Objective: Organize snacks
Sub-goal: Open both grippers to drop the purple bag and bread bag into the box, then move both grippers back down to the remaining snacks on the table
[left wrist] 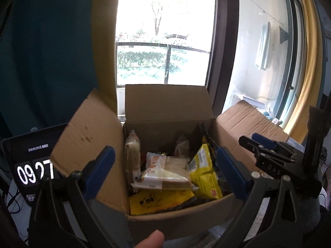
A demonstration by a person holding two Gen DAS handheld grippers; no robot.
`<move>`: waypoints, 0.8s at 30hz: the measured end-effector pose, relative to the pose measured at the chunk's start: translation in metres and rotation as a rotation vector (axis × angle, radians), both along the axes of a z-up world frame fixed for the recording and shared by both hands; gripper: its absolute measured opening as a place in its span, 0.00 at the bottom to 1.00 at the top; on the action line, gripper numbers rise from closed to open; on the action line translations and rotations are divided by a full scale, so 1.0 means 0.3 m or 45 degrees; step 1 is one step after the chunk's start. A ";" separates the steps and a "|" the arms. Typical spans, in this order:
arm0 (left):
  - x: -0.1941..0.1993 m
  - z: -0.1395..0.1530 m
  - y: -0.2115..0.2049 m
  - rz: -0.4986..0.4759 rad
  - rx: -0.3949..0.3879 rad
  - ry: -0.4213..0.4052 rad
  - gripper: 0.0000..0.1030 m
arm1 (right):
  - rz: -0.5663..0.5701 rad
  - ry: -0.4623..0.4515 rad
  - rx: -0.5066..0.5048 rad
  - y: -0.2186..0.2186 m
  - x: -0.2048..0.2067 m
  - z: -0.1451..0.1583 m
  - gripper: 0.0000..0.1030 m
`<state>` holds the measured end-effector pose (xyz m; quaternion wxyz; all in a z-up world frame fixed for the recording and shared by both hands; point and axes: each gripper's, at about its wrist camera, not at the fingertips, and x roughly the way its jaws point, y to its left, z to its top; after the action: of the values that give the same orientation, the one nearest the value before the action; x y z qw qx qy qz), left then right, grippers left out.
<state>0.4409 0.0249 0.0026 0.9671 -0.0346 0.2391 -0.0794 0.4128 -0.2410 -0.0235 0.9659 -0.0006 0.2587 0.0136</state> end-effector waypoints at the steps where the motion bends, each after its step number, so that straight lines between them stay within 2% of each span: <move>1: -0.012 0.002 0.000 0.000 0.001 -0.002 0.97 | 0.004 -0.001 -0.004 0.004 -0.012 0.005 0.48; 11: -0.146 0.025 0.035 0.002 -0.014 -0.035 0.96 | 0.017 -0.019 -0.025 0.045 -0.134 0.041 0.48; 16: -0.226 0.027 0.064 -0.008 -0.065 -0.048 0.97 | 0.035 -0.014 -0.041 0.067 -0.194 0.046 0.48; 24: -0.330 -0.028 0.114 0.028 -0.094 -0.028 0.97 | 0.049 0.016 -0.047 0.077 -0.289 0.020 0.48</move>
<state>0.3418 0.0590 -0.0057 0.9685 -0.0720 0.2251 -0.0781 0.3262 -0.2178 -0.0175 0.9636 -0.0233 0.2650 0.0274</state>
